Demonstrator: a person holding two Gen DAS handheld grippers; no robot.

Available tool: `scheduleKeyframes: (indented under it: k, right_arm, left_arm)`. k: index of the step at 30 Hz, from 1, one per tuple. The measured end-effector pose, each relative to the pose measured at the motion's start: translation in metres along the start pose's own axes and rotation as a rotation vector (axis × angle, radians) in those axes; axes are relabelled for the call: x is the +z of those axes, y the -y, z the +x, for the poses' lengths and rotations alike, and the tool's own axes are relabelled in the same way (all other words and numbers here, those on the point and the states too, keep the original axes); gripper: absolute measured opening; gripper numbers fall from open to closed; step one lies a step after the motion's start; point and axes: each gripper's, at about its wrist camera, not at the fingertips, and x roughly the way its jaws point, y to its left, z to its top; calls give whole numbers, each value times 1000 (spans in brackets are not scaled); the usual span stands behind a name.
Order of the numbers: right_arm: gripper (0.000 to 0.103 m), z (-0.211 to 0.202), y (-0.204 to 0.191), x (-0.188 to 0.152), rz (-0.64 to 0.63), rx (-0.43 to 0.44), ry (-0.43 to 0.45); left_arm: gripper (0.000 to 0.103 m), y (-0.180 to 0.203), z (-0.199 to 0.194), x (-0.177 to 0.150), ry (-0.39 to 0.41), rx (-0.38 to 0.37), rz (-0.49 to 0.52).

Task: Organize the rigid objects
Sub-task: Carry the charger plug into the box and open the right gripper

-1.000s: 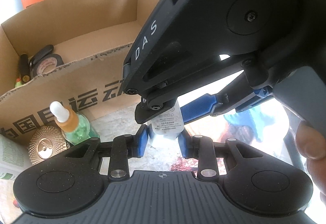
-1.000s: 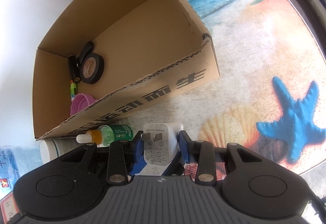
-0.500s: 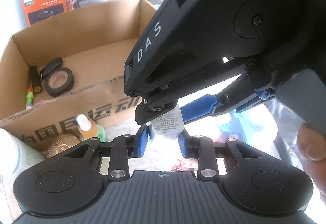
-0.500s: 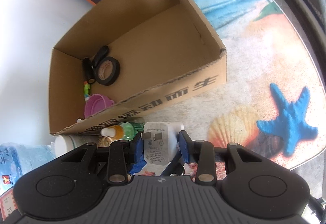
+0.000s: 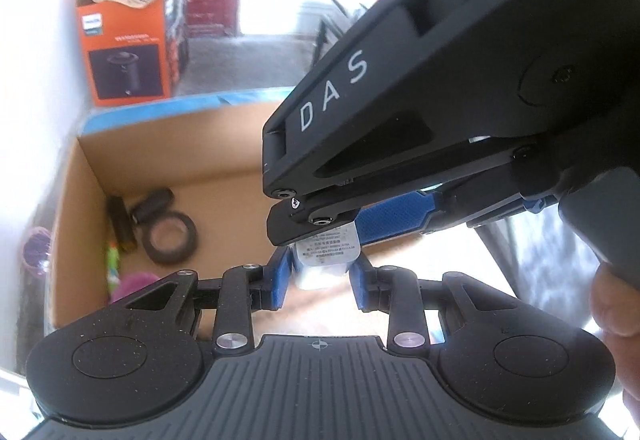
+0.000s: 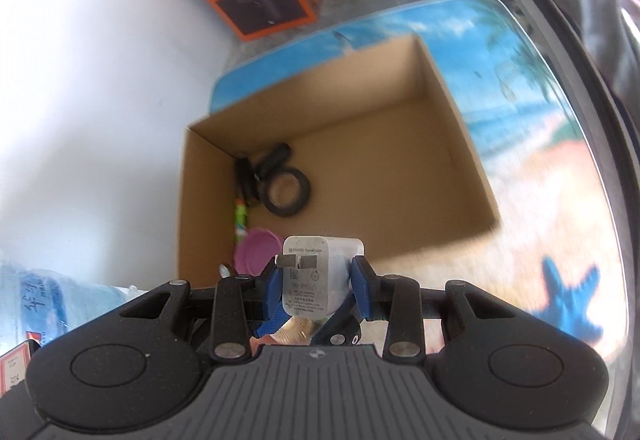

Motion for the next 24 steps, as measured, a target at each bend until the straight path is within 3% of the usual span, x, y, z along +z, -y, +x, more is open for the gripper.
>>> scheduleKeyframes:
  k: [5,14,24]
  right_arm:
    - [40,27,-10,42,-43,65,-12]
    - [40,102,-7,116,-71,148,-120]
    - [38,184,11,136,-62,170,-213]
  left_arm:
    - [31,-26,23,34,-9,67,-59]
    - [32,-66,84,73,-119,153,-212]
    - [34,-93,158,78,-259,236,-286]
